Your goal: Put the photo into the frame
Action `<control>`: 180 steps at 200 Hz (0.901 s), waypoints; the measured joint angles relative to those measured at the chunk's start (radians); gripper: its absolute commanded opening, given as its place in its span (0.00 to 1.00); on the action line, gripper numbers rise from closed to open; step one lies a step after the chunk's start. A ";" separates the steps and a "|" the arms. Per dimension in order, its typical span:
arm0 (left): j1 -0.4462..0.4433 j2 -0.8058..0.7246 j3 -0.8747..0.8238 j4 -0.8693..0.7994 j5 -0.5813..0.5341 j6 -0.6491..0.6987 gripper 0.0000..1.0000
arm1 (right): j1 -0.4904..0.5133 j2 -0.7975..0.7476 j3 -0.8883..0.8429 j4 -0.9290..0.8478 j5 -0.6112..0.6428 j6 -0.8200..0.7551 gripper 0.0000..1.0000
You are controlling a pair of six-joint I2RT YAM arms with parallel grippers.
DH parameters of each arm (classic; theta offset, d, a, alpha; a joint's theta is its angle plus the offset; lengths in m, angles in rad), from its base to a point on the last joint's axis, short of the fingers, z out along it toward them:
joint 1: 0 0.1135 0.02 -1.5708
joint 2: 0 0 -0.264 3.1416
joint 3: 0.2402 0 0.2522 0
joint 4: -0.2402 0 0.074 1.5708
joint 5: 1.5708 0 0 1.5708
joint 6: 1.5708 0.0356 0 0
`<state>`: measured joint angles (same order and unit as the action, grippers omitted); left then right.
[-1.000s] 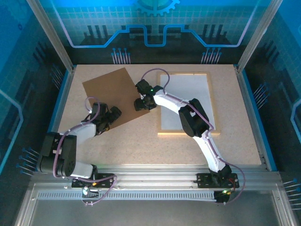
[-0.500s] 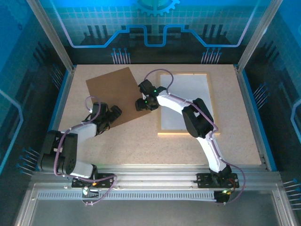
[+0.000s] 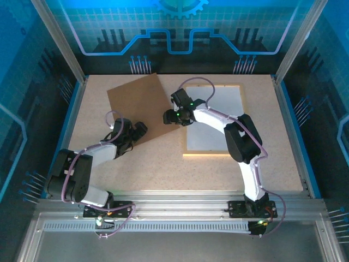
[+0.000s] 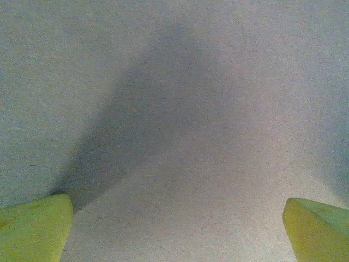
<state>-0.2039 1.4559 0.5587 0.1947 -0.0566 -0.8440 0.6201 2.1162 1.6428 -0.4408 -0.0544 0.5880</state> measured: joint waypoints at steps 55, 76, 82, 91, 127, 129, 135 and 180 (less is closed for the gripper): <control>-0.089 0.021 0.015 0.006 0.001 -0.023 0.99 | -0.027 -0.116 -0.187 0.016 -0.011 0.015 0.67; -0.106 0.028 0.023 0.006 0.005 -0.023 0.99 | -0.032 -0.155 -0.246 0.016 -0.014 0.019 0.67; -0.108 0.030 0.023 0.006 0.006 -0.023 0.99 | -0.032 -0.165 -0.261 0.018 -0.016 0.019 0.67; -0.110 0.031 0.023 0.005 0.010 -0.023 0.99 | -0.032 -0.179 -0.282 0.021 -0.019 0.020 0.67; -0.112 0.030 0.028 -0.003 0.016 -0.023 0.99 | -0.032 -0.201 -0.308 0.024 -0.029 0.022 0.70; -0.112 0.030 0.028 -0.003 0.017 -0.023 0.99 | -0.032 -0.201 -0.308 0.024 -0.029 0.022 0.70; -0.112 0.030 0.029 -0.006 0.017 -0.023 0.99 | -0.034 -0.202 -0.308 0.024 -0.028 0.021 0.71; -0.108 -0.018 0.078 -0.135 0.036 0.005 0.99 | -0.068 -0.230 -0.282 0.024 -0.026 -0.010 0.74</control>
<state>-0.3122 1.4384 0.6365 0.0601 -0.0204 -0.8391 0.5522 1.8866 1.3613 -0.4168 -0.0803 0.5777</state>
